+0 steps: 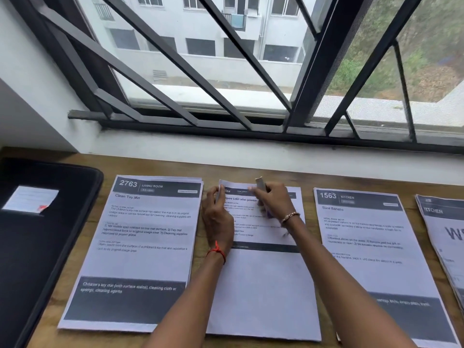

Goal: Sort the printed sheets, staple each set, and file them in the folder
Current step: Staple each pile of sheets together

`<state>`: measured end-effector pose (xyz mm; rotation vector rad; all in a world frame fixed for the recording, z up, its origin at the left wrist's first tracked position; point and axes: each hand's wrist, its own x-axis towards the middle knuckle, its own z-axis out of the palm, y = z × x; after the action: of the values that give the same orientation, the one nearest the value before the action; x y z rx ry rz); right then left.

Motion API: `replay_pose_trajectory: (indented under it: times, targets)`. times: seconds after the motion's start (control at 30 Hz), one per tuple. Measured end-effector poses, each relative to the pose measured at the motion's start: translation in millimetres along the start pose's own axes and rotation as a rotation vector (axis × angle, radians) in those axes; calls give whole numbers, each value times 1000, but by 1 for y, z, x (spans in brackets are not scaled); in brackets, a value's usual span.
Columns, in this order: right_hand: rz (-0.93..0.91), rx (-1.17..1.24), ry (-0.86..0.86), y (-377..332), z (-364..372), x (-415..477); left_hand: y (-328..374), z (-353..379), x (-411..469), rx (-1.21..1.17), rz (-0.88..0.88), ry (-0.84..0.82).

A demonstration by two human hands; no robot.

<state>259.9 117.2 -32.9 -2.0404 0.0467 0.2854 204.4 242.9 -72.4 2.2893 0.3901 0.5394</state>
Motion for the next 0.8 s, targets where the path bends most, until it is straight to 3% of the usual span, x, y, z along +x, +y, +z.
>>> replay_pose_trajectory:
  times: [0.17,0.33,0.63,0.8]
  targets:
    - [90,708,-94,-20,-7,18,-5,-2,-1,-178,-13,33]
    - [50,1025,-83,-38,11,36,-7,-1,-1,-253,-45,63]
    - [160,778,-46,-45,33,59,-5,-2,-2,-252,-14,68]
    - [168,512,-238,-51,30,60,-3,-4,-2,-272,-5,79]
